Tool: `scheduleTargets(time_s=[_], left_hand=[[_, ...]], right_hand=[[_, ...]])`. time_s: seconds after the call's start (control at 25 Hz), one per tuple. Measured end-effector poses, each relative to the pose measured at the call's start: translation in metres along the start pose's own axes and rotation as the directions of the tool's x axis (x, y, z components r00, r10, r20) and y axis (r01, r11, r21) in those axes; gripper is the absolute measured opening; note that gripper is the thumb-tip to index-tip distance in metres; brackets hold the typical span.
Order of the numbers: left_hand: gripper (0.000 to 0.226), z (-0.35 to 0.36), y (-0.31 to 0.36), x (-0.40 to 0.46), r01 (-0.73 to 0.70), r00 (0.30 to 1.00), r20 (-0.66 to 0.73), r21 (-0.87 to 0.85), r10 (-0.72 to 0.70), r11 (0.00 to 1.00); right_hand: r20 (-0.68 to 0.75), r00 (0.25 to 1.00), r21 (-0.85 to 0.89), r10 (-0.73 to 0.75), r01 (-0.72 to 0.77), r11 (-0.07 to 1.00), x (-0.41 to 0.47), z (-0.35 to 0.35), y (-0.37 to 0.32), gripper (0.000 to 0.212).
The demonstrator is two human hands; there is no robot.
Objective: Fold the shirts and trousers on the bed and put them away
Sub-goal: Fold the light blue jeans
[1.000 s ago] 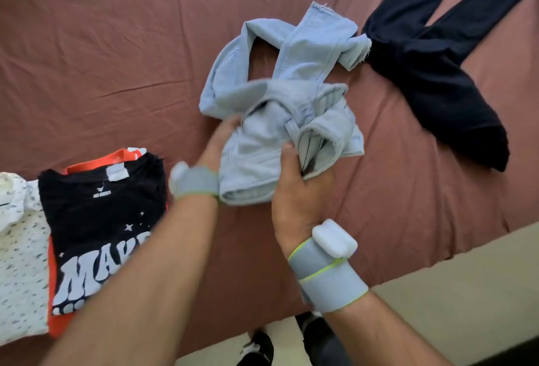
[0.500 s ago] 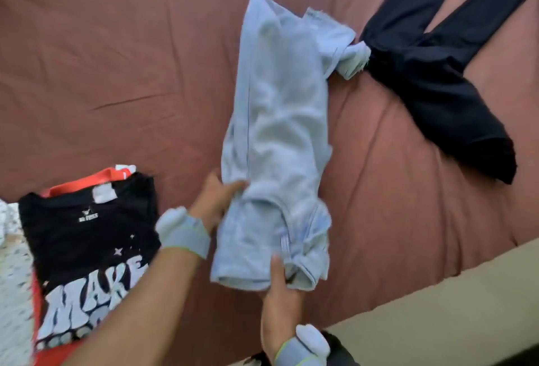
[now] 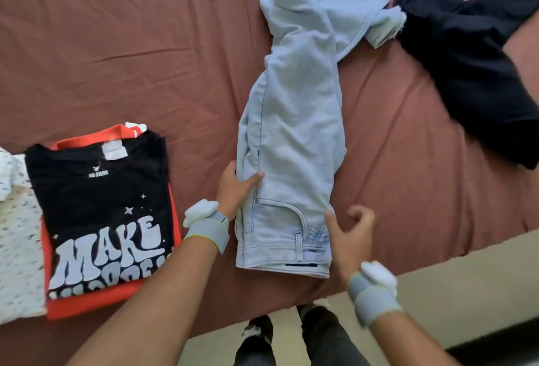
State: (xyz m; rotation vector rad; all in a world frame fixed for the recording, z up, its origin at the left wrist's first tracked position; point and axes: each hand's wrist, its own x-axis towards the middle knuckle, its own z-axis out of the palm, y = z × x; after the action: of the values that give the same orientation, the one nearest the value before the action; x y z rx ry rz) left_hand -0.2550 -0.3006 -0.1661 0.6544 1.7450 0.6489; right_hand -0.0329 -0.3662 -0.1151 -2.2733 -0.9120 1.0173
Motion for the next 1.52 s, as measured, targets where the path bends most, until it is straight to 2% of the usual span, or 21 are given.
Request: scheduleTargets(time_s=[0.08, 0.16, 0.24, 0.36, 0.44, 0.6, 0.68, 0.84, 0.88, 0.96, 1.0, 1.04, 1.08, 1.12, 1.16, 1.2, 1.28, 1.36, 1.4, 1.48, 1.52], left_hand=[[0.050, -0.005, -0.006, 0.000, 0.019, 0.999, 0.040, -0.019, -0.018, 1.000], [0.061, -0.012, -0.019, -0.012, 0.048, 0.991, 0.126, -0.005, -0.047, 0.999], [0.070, -0.016, -0.023, -0.026, 0.042, 0.973, 0.225, 0.016, -0.044, 0.999], [0.054, -0.022, -0.004, -0.023, -0.089, 0.961, 0.260, -0.021, 0.092, 0.996], [0.050, -0.034, 0.004, -0.015, -0.173, 0.954, 0.247, -0.007, 0.169, 0.985], [0.088, -0.075, -0.044, -0.040, -0.146, 0.921, 0.390, 0.342, 0.001, 0.928], [0.080, -0.084, -0.057, -0.048, -0.134, 0.901, 0.429, 0.405, -0.058, 0.905], [0.043, -0.096, -0.058, -0.049, -0.084, 0.887, 0.447, 0.400, -0.114, 0.913], [0.041, -0.100, -0.062, -0.052, -0.053, 0.873, 0.455, 0.448, -0.177, 0.893], [0.051, -0.109, -0.073, -0.062, -0.023, 0.847, 0.423, 0.635, -0.322, 0.772], [0.057, -0.111, -0.071, -0.065, -0.037, 0.863, 0.379, 0.707, -0.334, 0.707], [0.061, -0.110, -0.063, -0.064, -0.049, 0.913, 0.306, 0.740, -0.271, 0.670], [0.063, -0.106, -0.052, -0.056, -0.071, 0.965, 0.223, 0.731, -0.139, 0.678], [0.062, -0.099, -0.034, -0.048, -0.113, 0.988, 0.155, 0.678, 0.009, 0.726], [0.061, -0.091, -0.015, -0.035, -0.145, 0.989, 0.108, 0.590, 0.100, 0.794], [0.061, -0.082, 0.004, -0.019, -0.156, 0.988, 0.090, 0.486, 0.128, 0.860], [0.067, -0.057, 0.031, 0.025, -0.066, 0.997, 0.068, 0.309, 0.047, 0.949], [0.065, -0.037, 0.046, 0.055, 0.009, 0.999, 0.037, 0.221, -0.018, 0.975], [0.053, -0.035, 0.053, 0.058, 0.032, 0.998, 0.049, 0.175, -0.041, 0.984], [0.027, -0.029, 0.065, 0.061, 0.040, 0.984, 0.171, 0.029, -0.044, 0.999], [0.022, -0.032, 0.070, 0.051, 0.036, 0.973, 0.229, -0.071, -0.018, 0.997]], right_hand=[[0.271, 0.953, -0.012, 0.135, -0.137, 0.991, 0.032, 0.015, -0.006, 0.069], [0.365, 0.904, -0.059, 0.224, -0.217, 0.974, 0.042, 0.030, -0.004, 0.070], [0.348, 0.916, -0.072, 0.200, -0.187, 0.980, 0.037, 0.038, -0.006, 0.059], [0.266, 0.958, 0.080, 0.103, -0.129, 0.988, 0.020, 0.038, -0.008, 0.037], [0.237, 0.968, 0.159, 0.083, -0.123, 0.979, 0.005, 0.045, -0.008, 0.036], [0.507, 0.843, 0.059, 0.178, -0.240, 0.969, -0.027, 0.058, 0.012, 0.054], [0.547, 0.821, 0.043, 0.165, -0.225, 0.973, -0.023, 0.051, 0.014, 0.055], [0.549, 0.827, 0.077, 0.120, -0.193, 0.978, -0.034, 0.046, 0.020, 0.047], [0.588, 0.793, 0.005, 0.156, -0.197, 0.980, -0.042, 0.048, 0.024, 0.052], [0.658, 0.693, -0.216, 0.294, -0.200, 0.956, -0.061, 0.046, 0.027, 0.061], [0.616, 0.723, -0.265, 0.311, -0.182, 0.947, -0.060, 0.045, 0.022, 0.061], [0.507, 0.818, -0.252, 0.270, -0.159, 0.955, -0.050, 0.044, 0.014, 0.060], [0.372, 0.909, -0.190, 0.188, -0.124, 0.974, -0.034, 0.041, 0.001, 0.060], [0.259, 0.959, -0.097, 0.114, -0.092, 0.991, -0.016, 0.039, -0.014, 0.060], [0.199, 0.977, -0.006, 0.074, -0.074, 0.997, 0.006, 0.038, -0.031, 0.063], [0.198, 0.978, 0.053, 0.071, -0.083, 0.995, 0.028, 0.038, -0.047, 0.067], [0.280, 0.953, 0.087, 0.114, -0.143, 0.986, 0.083, 0.051, -0.068, 0.074], [0.371, 0.908, 0.092, 0.194, -0.245, 0.965, 0.115, 0.058, -0.080, 0.080], [0.423, 0.883, 0.108, 0.202, -0.271, 0.957, 0.117, 0.060, -0.086, 0.075], [0.504, 0.853, 0.200, 0.134, -0.266, 0.943, 0.116, 0.060, -0.095, 0.047], [0.541, 0.837, 0.271, 0.082, -0.266, 0.925, 0.108, 0.058, -0.099, 0.036]])
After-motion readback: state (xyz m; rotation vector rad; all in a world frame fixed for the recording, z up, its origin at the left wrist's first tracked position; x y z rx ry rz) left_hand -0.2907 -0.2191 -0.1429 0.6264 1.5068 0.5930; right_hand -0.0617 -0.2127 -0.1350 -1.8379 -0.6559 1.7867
